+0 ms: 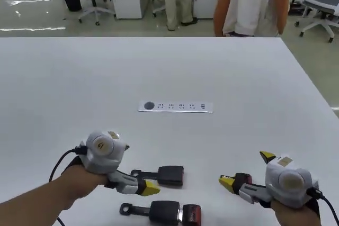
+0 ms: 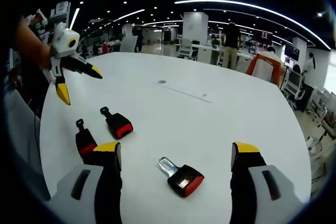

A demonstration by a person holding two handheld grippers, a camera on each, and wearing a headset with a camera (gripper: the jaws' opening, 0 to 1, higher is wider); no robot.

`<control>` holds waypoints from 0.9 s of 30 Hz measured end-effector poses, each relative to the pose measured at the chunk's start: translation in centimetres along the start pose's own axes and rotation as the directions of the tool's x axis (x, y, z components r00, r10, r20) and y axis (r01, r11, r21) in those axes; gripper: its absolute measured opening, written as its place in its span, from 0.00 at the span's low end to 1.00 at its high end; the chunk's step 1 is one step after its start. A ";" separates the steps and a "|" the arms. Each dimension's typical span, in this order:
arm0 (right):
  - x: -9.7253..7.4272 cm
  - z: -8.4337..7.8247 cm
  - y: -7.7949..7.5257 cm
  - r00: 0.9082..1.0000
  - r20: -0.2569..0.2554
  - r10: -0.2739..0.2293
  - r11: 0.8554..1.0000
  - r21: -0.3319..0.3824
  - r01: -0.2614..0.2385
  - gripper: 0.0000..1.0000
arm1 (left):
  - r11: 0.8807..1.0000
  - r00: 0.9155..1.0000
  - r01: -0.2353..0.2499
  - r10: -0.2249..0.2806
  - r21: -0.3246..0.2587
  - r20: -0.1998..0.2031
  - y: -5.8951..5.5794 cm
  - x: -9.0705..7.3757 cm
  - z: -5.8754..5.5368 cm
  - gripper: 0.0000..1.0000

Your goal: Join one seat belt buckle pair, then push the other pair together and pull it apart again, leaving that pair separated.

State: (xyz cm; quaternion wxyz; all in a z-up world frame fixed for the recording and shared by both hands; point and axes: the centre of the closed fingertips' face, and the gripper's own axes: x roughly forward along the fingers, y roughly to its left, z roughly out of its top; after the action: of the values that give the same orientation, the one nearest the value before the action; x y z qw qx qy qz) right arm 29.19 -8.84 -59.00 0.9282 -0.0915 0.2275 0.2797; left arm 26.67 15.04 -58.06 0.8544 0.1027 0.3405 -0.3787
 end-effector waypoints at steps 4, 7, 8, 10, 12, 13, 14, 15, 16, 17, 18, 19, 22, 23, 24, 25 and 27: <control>-0.8 0.6 0.7 1.000 0.026 -0.009 1.000 0.005 0.009 0.88 | 0.999 0.999 -0.029 0.030 -0.029 0.036 0.0 -1.6 -1.1 1.00; -1.3 0.7 1.6 0.999 0.041 -0.013 1.000 0.010 0.013 0.89 | 0.997 0.996 -0.048 0.052 -0.058 0.075 0.1 -3.1 -2.2 1.00; -1.6 0.7 2.0 0.999 0.046 -0.013 1.000 0.011 0.013 0.89 | 0.996 0.995 -0.051 0.057 -0.074 0.083 -0.1 -3.5 -2.3 1.00; -2.4 1.0 3.0 0.998 0.054 -0.016 1.000 0.008 0.015 0.90 | 0.994 0.993 -0.057 0.066 -0.095 0.094 -0.2 -4.4 -3.1 1.00; -2.8 1.2 3.5 0.998 0.063 -0.019 1.000 0.011 0.019 0.91 | 0.991 0.991 -0.070 0.082 -0.112 0.108 -0.4 -5.4 -3.7 1.00; -3.0 1.2 3.7 0.998 0.065 -0.021 1.000 0.015 0.020 0.91 | 0.989 0.989 -0.074 0.089 -0.125 0.116 -0.1 -5.8 -4.3 1.00; -3.4 1.1 4.1 0.997 0.067 -0.025 1.000 0.018 0.024 0.91 | 0.989 0.989 -0.075 0.090 -0.128 0.120 -0.1 -6.1 -4.7 1.00; -3.7 1.1 4.4 0.997 0.068 -0.029 0.999 0.023 0.028 0.91 | 0.989 0.989 -0.075 0.091 -0.129 0.120 -0.4 -6.4 -4.8 1.00; -4.4 1.2 4.9 0.997 0.071 -0.034 0.999 0.029 0.032 0.92 | 0.988 0.988 -0.079 0.096 -0.134 0.123 -0.8 -6.9 -4.9 1.00; -4.7 1.3 5.1 0.997 0.073 -0.038 0.999 0.024 0.036 0.92 | 0.986 0.987 -0.081 0.100 -0.142 0.128 -0.3 -7.0 -5.3 1.00; -5.1 1.2 5.3 0.996 0.077 -0.044 0.999 0.014 0.043 0.92 | 0.984 0.984 -0.085 0.107 -0.154 0.139 -0.1 -7.4 -5.6 1.00; -5.3 1.2 5.5 0.996 0.079 -0.045 0.999 0.016 0.044 0.92 | 0.983 0.982 -0.088 0.112 -0.160 0.151 -1.2 -8.1 -4.9 1.00; -6.5 1.0 5.7 0.994 0.082 -0.072 0.997 0.028 0.070 0.93 | 0.980 0.976 -0.092 0.123 -0.175 0.178 -1.2 -8.9 -5.3 1.00; -6.8 1.0 5.9 0.993 0.085 -0.080 0.996 0.044 0.076 0.93 | 0.980 0.975 -0.090 0.123 -0.177 0.184 -0.7 -8.8 -5.9 1.00; -7.0 0.9 5.9 0.993 0.087 -0.083 0.995 0.054 0.078 0.94 | 0.980 0.975 -0.087 0.121 -0.180 0.188 -0.7 -8.9 -6.1 1.00; -7.3 0.7 6.1 0.993 0.087 -0.086 0.996 0.047 0.082 0.94 | 0.980 0.975 -0.084 0.119 -0.182 0.188 -1.0 -9.1 -6.3 1.00; -8.0 0.6 6.8 0.992 0.087 -0.094 0.995 0.045 0.090 0.94 | 0.980 0.975 -0.082 0.117 -0.182 0.187 -1.2 -9.2 -6.6 1.00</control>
State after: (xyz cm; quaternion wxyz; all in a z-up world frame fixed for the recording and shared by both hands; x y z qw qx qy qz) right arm 19.64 -6.91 -54.98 0.9511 -0.0702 0.1871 0.2357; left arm 18.02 22.42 -56.83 0.9075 0.0073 0.2805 -0.3126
